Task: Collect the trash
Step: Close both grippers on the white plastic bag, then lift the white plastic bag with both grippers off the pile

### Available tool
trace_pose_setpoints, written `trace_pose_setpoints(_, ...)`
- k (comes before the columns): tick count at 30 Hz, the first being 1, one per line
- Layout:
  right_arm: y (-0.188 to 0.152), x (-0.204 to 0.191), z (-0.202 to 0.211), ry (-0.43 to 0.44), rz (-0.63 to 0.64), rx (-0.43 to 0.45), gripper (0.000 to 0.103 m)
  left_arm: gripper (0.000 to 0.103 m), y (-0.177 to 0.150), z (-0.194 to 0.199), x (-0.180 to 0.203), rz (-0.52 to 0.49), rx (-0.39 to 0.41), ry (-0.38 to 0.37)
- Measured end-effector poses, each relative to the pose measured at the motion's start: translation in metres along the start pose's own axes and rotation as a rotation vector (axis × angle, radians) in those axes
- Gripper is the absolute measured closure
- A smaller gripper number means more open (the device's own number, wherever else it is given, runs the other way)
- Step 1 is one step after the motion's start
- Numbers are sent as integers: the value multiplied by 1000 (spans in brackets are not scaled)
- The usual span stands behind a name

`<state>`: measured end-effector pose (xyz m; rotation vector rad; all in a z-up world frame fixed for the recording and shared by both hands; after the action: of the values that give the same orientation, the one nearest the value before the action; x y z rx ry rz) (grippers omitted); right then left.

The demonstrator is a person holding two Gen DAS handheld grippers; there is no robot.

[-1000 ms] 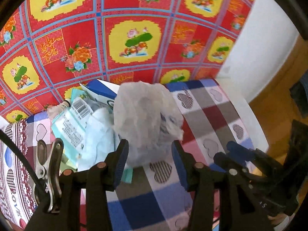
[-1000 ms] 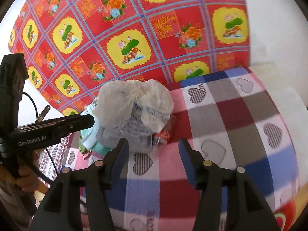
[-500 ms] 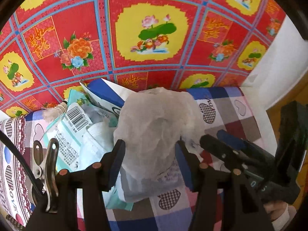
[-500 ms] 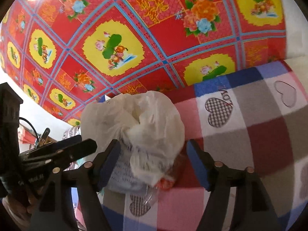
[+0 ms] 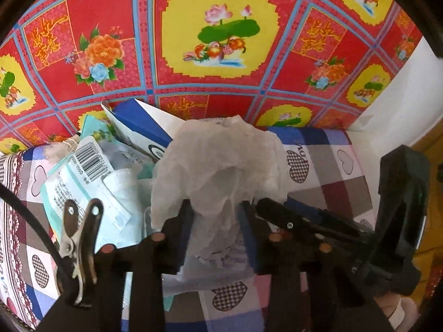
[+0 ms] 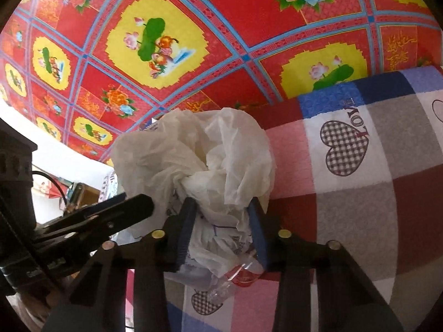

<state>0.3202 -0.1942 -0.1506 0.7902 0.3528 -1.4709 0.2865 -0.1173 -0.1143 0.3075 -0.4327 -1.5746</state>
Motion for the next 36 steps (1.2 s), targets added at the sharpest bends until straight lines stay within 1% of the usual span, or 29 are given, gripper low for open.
trace_pose_setpoints(2,-2,-3,4,11,11,6,72,79,0,2,2,2,11,-10)
trace_pose_setpoints(6,-5,-13,16,33,43,26,81,84,-1,13,1,22,50,-22)
trace_pose_setpoints(14,-18,-47,40,72,125,66,82,86,-11,53,-8,48,125,-15)
trace_pose_setpoints(18,-33,-64,46,92,134,55,82,86,-26,72,-16,56,137,-7)
trace_pose_setpoints(22,-57,-82,47,85,179,29,82,86,-46,89,-26,53,154,8)
trace_pose_setpoints(25,-79,-94,44,78,206,-1,82,86,-63,99,-37,67,150,14)
trace_pose_setpoints(31,-124,-110,39,69,228,-65,82,86,-105,113,-59,93,112,20)
trace_pose_setpoints(36,-161,-117,27,36,246,-122,82,86,-142,109,-75,112,59,19)
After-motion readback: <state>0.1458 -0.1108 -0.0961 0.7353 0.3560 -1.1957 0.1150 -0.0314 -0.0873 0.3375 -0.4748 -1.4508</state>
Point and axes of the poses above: each gripper's, at about its wrist camera, not at the fingertips, and z roughly against the way its jaws point, x to its right, y to its top, the point moved 10 cm from there along -z, roughly the way its jaws point, and after that the axes turned 12 degrees about -z, right-handed, at the moved point
